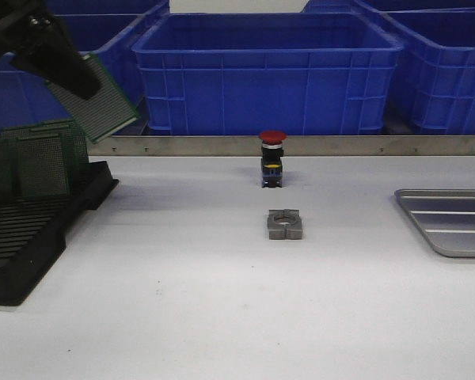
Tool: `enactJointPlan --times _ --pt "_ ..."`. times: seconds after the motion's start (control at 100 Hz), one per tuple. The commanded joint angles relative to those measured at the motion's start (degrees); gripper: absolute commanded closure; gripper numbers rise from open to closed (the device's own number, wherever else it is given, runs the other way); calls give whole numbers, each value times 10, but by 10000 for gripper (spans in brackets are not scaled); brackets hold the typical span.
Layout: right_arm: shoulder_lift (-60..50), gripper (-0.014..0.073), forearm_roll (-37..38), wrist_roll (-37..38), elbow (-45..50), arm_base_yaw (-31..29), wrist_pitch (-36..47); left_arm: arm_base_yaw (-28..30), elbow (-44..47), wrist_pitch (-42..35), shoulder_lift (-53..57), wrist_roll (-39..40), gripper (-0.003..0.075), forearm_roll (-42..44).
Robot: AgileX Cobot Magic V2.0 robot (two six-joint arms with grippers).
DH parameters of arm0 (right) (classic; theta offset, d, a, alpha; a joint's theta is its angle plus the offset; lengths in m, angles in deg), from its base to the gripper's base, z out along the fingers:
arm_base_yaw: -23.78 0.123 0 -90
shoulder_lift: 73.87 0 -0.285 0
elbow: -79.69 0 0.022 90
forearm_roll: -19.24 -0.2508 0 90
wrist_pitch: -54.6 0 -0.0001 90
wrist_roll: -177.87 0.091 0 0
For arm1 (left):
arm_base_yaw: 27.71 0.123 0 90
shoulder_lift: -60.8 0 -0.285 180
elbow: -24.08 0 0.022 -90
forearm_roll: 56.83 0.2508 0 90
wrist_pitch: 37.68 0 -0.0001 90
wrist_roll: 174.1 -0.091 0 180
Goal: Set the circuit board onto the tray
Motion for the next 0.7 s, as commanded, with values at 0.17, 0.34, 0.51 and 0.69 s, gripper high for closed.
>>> enactJointPlan --times 0.17,0.34,0.51,0.69 --pt "-14 655 3 -1 -6 -3 49 -78 -18 37 34 7 741 -69" --pt "-14 655 3 -1 -6 -3 49 -132 -18 37 33 19 741 -69" --pt "-14 655 3 -1 -6 -3 49 -175 -18 37 30 19 741 -70" --pt "-14 655 3 -1 -6 -3 49 -208 -18 37 28 19 741 -73"
